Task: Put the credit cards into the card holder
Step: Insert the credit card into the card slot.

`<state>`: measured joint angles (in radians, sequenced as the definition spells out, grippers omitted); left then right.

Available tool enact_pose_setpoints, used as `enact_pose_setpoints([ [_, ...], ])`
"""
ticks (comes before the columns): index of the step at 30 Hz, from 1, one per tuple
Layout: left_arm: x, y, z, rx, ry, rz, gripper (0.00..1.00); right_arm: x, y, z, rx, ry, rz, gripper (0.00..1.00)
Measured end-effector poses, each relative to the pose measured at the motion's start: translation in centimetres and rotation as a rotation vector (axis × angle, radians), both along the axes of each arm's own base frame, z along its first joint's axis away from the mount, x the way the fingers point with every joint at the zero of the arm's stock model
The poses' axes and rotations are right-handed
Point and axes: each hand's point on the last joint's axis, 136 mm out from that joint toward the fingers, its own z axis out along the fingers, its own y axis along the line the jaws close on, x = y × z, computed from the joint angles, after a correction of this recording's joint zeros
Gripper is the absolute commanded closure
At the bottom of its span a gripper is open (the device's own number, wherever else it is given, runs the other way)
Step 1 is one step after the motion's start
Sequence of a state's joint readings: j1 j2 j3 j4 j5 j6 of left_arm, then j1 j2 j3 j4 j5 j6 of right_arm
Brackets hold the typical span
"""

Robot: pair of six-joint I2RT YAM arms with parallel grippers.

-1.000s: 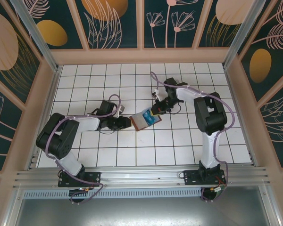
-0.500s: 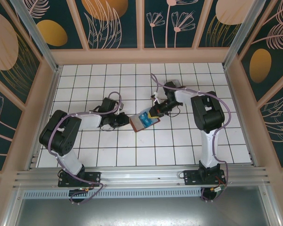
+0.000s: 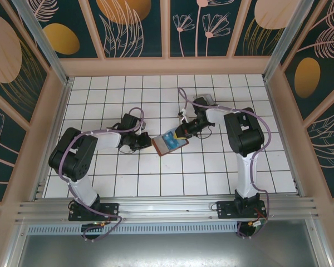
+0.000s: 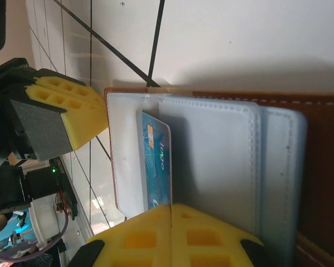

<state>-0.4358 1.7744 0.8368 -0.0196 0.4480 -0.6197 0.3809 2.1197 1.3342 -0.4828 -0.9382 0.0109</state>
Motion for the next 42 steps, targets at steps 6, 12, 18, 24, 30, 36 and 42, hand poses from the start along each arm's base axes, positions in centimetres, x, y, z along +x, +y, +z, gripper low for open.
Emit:
enact_pose_setpoints([
  [6, 0.1, 0.0, 0.0, 0.003, 0.001, -0.003, 0.92, 0.2, 0.2, -0.2, 0.011, 0.001, -0.004, 1.00],
  [12, 0.1, -0.1, 0.0, -0.002, 0.005, -0.004, 0.95, -0.1, 1.3, -0.3, 0.029, 0.003, -0.001, 1.00],
  [18, 0.2, -0.1, 0.0, -0.007, 0.014, -0.006, 0.97, -1.4, 3.4, -0.4, 0.038, 0.013, 0.025, 1.00],
  [24, 0.2, -0.1, -0.1, -0.004, 0.019, -0.005, 0.98, -1.8, 4.0, -1.0, 0.021, 0.043, -0.012, 0.98],
  [30, 0.2, -0.1, -0.1, -0.002, 0.019, -0.007, 0.97, -1.9, 4.0, -0.6, 0.002, 0.013, -0.036, 0.80],
  [36, 0.2, -0.1, -0.1, 0.003, 0.010, -0.014, 0.93, -1.6, 3.0, 1.5, -0.035, -0.086, -0.064, 0.61],
  [42, 0.3, -0.1, 0.0, 0.002, 0.005, -0.018, 0.92, -0.4, 1.8, 4.7, -0.081, -0.222, -0.110, 0.55],
])
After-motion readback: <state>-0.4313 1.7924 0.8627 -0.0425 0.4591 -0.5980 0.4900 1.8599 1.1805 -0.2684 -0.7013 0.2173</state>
